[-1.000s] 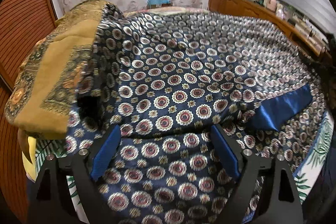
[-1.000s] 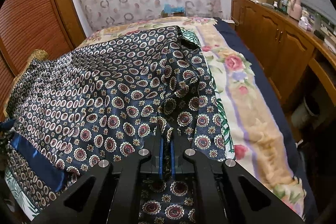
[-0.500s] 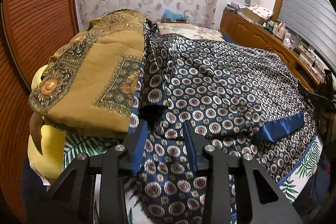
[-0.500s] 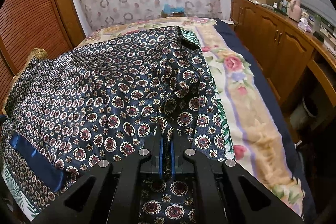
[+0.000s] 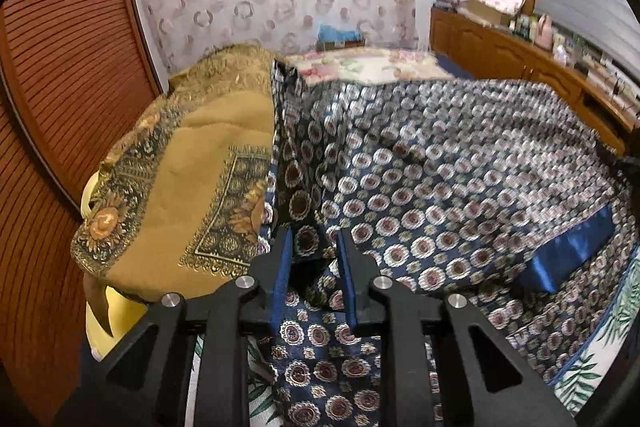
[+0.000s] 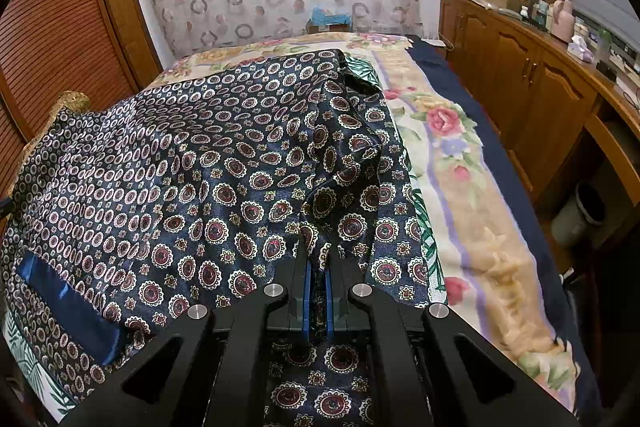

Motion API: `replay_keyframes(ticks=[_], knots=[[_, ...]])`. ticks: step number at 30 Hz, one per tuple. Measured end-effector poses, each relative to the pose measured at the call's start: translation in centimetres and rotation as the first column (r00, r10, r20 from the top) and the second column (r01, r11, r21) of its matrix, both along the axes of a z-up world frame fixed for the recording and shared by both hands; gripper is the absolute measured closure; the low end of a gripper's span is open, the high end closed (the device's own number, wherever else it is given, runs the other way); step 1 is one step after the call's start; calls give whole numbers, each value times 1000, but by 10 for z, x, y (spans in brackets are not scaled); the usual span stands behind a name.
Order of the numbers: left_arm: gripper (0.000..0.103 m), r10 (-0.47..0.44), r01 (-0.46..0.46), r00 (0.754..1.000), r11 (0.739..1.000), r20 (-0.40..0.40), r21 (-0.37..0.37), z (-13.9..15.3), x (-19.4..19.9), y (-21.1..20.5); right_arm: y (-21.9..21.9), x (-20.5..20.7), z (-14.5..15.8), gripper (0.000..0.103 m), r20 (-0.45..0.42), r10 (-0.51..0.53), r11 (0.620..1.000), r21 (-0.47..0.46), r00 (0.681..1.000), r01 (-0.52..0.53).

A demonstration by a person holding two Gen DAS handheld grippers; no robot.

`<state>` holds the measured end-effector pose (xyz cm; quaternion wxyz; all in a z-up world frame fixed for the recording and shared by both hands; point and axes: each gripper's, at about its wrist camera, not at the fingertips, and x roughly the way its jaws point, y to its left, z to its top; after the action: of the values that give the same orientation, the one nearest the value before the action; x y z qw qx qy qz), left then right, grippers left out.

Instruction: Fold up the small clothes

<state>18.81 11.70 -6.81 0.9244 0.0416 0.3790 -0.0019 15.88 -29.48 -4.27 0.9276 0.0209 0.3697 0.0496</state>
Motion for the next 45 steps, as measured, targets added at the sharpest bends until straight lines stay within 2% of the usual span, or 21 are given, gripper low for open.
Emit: replay_keyframes(ticks=[2, 4, 8, 14, 20, 25, 28, 32, 37, 39, 42, 44, 45], knots=[[81, 4, -4, 1000, 1000, -14, 12, -5, 3, 1, 0, 0, 0, 100, 0, 0, 1000, 0, 1000, 0], [98, 11, -11, 1000, 1000, -11, 24, -6, 4, 2, 0, 0, 0, 100, 0, 0, 1000, 0, 1000, 0], [100, 5, -5, 999, 1000, 33, -28, 8, -5, 4, 0, 0, 0, 100, 0, 2, 1000, -6, 1000, -2], [100, -44, 52, 995, 994, 90, -97, 37, -21, -1, 9, -4, 6, 102, 12, 46, 998, -37, 999, -45], [100, -90, 119, 984, 974, 154, -191, 67, -39, -8, 3, -26, 48, 103, 110, 69, 997, 18, 992, -72], [100, -82, 128, 980, 957, 179, -260, 76, -54, 3, -6, -51, 76, 103, 158, 86, 995, 37, 984, -93], [100, -57, 105, 982, 958, 180, -265, 72, -64, 13, -11, -69, 83, 103, 170, 101, 993, 39, 980, -109], [100, -18, 47, 992, 968, 121, -245, 45, -75, 23, -16, -85, 73, 103, 148, 98, 995, -13, 984, -97], [100, 24, -23, 1000, 973, 1, -229, -5, -75, 31, -23, -77, 39, 102, 46, 63, 998, -12, 997, -62], [100, 32, -34, 999, 976, -15, -215, -15, -75, 29, -23, -71, 26, 102, 11, 51, 999, -11, 999, -51], [100, 37, -38, 999, 977, -8, -208, -16, -74, 27, -20, -58, 22, 101, 9, 47, 999, -14, 999, -47], [94, 37, -36, 999, 979, 2, -202, -13, -74, 27, -16, -57, 23, 98, 15, 46, 999, -19, 999, -46], [84, 38, -36, 999, 980, 9, -194, -10, -73, 25, -14, -58, 25, 94, 21, 48, 999, -25, 999, -48]])
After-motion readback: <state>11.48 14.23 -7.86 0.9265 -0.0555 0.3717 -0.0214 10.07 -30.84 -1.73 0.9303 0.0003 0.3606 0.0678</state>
